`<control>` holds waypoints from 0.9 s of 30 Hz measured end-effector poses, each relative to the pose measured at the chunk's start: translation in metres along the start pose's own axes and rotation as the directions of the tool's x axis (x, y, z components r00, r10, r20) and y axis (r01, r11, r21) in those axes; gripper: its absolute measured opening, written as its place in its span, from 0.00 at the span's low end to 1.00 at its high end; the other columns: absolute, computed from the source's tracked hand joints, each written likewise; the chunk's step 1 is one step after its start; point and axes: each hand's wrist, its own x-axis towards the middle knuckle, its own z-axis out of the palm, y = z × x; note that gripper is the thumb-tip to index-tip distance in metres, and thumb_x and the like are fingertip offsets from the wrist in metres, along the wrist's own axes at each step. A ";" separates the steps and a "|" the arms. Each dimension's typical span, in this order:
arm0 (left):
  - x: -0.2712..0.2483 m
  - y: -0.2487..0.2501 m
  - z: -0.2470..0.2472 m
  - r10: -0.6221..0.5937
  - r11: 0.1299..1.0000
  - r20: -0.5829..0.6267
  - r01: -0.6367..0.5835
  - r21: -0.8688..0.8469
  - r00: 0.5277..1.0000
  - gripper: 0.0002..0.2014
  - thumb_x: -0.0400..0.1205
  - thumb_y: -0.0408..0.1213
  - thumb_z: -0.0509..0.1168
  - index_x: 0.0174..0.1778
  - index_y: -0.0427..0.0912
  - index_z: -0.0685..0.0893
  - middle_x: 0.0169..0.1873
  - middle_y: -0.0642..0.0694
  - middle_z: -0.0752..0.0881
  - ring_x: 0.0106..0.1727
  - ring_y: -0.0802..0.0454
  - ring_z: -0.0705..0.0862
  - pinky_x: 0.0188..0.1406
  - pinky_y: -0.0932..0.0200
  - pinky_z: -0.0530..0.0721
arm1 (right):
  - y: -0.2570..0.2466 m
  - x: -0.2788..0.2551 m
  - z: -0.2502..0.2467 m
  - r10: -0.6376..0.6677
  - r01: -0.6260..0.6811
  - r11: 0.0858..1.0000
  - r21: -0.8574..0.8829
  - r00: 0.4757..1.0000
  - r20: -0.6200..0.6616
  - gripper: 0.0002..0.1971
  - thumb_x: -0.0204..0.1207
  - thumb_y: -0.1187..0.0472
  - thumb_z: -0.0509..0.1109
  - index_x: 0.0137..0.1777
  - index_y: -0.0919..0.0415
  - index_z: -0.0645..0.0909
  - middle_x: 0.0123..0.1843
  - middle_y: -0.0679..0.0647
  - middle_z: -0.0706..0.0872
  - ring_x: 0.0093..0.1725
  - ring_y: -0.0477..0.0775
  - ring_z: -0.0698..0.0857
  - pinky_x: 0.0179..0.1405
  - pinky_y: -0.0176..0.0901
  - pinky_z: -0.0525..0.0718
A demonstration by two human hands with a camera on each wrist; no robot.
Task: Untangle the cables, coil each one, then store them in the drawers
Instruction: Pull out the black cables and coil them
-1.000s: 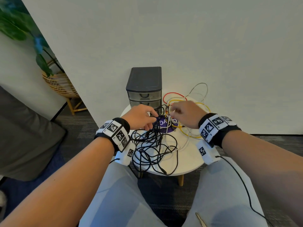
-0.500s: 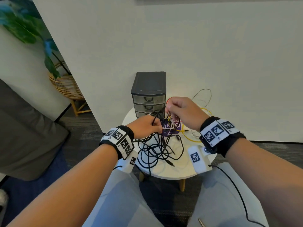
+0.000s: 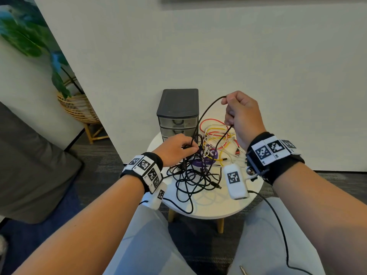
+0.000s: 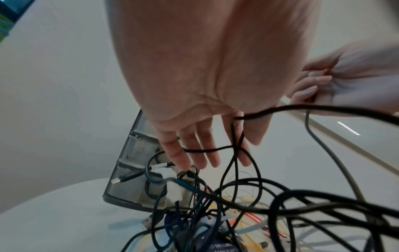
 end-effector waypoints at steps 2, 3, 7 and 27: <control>-0.001 0.002 -0.004 -0.016 0.994 0.017 0.014 0.106 1.000 0.11 0.86 0.45 0.69 0.62 0.48 0.89 0.51 0.53 0.82 0.53 0.55 0.79 0.56 0.58 0.78 | 0.004 0.003 -0.007 0.040 -0.040 0.999 -0.037 0.999 -0.008 0.14 0.88 0.64 0.59 0.41 0.62 0.81 0.23 0.45 0.66 0.23 0.48 0.62 0.28 0.43 0.63; -0.001 0.003 -0.006 -0.027 0.990 0.041 0.021 0.142 0.999 0.12 0.85 0.44 0.70 0.63 0.49 0.88 0.50 0.52 0.83 0.52 0.54 0.80 0.52 0.60 0.79 | 0.007 0.004 -0.011 0.058 -0.059 0.997 -0.048 0.998 -0.015 0.14 0.87 0.65 0.60 0.41 0.62 0.81 0.23 0.46 0.66 0.23 0.48 0.62 0.28 0.43 0.62; 0.003 0.008 -0.018 -0.032 0.980 0.086 0.014 0.199 0.996 0.14 0.84 0.37 0.71 0.65 0.50 0.88 0.40 0.58 0.82 0.41 0.61 0.79 0.38 0.71 0.70 | 0.025 0.009 -0.026 0.083 -0.094 0.986 -0.139 0.993 -0.081 0.16 0.83 0.64 0.63 0.32 0.57 0.82 0.25 0.49 0.68 0.23 0.50 0.62 0.27 0.44 0.60; 0.018 0.043 -0.038 -0.322 0.526 -0.137 0.056 -0.848 0.937 0.10 0.88 0.27 0.64 0.59 0.32 0.90 0.40 0.44 0.88 0.38 0.54 0.87 0.41 0.65 0.88 | 0.036 -0.022 -0.022 -0.096 0.383 0.765 -0.518 0.863 0.496 0.13 0.85 0.51 0.66 0.59 0.57 0.87 0.51 0.49 0.86 0.50 0.46 0.82 0.53 0.38 0.78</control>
